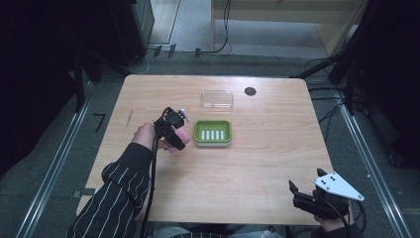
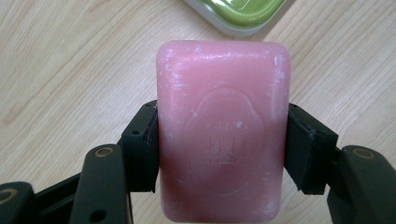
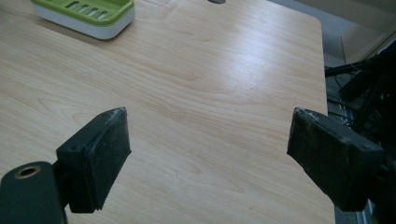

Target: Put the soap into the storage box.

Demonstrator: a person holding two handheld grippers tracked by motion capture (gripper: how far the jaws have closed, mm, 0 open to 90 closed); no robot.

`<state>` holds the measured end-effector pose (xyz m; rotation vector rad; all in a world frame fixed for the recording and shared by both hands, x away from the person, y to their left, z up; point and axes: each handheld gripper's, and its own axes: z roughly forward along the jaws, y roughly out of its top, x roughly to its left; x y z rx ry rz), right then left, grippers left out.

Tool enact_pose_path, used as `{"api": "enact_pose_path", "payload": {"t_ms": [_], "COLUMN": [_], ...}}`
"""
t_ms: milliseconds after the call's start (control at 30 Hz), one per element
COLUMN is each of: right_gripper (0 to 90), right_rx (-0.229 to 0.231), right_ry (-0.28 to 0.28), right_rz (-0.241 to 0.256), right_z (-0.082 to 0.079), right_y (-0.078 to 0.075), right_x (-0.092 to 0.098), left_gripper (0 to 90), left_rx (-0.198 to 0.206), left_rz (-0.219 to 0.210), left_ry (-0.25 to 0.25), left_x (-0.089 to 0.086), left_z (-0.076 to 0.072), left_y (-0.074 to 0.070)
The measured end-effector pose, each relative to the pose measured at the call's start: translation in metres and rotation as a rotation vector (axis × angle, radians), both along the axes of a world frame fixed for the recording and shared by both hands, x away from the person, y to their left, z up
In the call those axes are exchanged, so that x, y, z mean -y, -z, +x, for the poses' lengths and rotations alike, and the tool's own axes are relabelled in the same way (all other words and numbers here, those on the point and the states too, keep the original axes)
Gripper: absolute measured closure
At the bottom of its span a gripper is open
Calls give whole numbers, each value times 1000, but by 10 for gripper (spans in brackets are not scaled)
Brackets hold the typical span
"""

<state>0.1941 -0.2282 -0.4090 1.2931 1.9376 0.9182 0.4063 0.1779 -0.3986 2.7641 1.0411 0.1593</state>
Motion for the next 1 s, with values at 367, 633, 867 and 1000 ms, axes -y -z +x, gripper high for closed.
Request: {"api": "enact_pose_path", "payload": {"t_ms": [367,633,867,1000], "right_gripper": [135,135,135,135], "right_rx": [-3,-5,-12,-14], "right_ry": [25,41,53,58], "right_rz": [2,-1,0,0], "right_z": [-7,-11,-15,-16], "right_y": [0,1,1,1], "right_x": [6,10,13,14], "left_gripper": [388,388,388,388], "left_rx": [10,19,16,22], "left_rz": [2,-14,-4,-7], "left_ry": [53,80,106,119], "left_x": [15,26,32,35], "left_z": [11,19,22,24], "left_y": [-4,-7,-7,-9]}}
